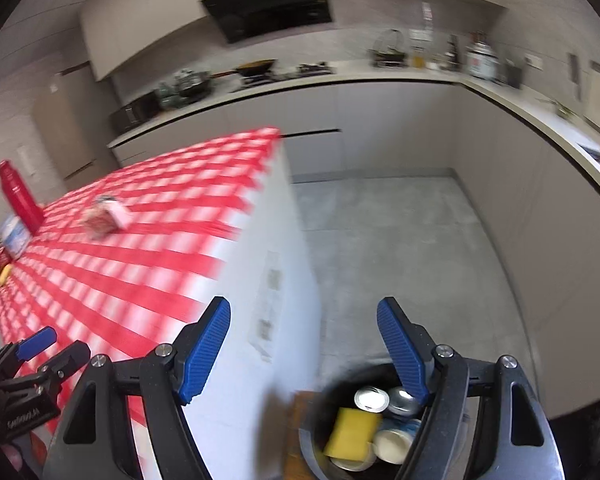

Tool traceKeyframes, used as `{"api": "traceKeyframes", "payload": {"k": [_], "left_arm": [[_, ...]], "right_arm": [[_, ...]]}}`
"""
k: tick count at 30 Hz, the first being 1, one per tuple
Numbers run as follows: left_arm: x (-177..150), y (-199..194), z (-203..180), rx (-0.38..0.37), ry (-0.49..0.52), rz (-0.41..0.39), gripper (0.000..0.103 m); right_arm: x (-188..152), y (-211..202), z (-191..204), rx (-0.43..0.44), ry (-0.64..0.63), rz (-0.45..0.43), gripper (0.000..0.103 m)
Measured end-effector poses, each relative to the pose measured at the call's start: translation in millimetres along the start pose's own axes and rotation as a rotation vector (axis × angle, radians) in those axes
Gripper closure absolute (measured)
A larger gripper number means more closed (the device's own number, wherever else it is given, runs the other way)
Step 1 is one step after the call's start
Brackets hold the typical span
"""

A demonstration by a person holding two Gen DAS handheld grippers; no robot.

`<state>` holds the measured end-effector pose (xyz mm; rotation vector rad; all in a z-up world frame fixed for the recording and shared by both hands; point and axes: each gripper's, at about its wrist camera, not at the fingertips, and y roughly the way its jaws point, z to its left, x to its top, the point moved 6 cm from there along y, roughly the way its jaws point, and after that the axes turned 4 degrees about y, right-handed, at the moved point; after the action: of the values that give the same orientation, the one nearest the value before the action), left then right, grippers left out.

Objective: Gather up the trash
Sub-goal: 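Move both tools back over the table toward the steel scrubber and milk carton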

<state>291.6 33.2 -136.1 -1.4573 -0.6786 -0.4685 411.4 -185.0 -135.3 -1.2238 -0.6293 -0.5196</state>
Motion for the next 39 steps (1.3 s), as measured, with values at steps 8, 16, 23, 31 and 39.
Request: {"api": "traceKeyframes", "payload": {"k": [8, 16, 23, 31, 39], "left_arm": [[39, 22, 136, 0.054, -0.071, -0.006, 0.017], [63, 58, 231, 0.043, -0.07, 0.04, 0.017], [82, 81, 288, 0.051, -0.078, 0.053, 0.017], [98, 120, 295, 0.013, -0.06, 0.087, 0.017], [117, 140, 230, -0.089, 0.051, 0.082, 0.017]], "right_arm": [[27, 59, 151, 0.047, -0.071, 0.039, 0.025], [53, 142, 292, 0.025, -0.106, 0.063, 0.019], [64, 193, 356, -0.046, -0.146, 0.055, 0.01], [61, 221, 340, -0.222, -0.23, 0.055, 0.009], [66, 201, 270, -0.288, -0.133, 0.039, 0.009]]}}
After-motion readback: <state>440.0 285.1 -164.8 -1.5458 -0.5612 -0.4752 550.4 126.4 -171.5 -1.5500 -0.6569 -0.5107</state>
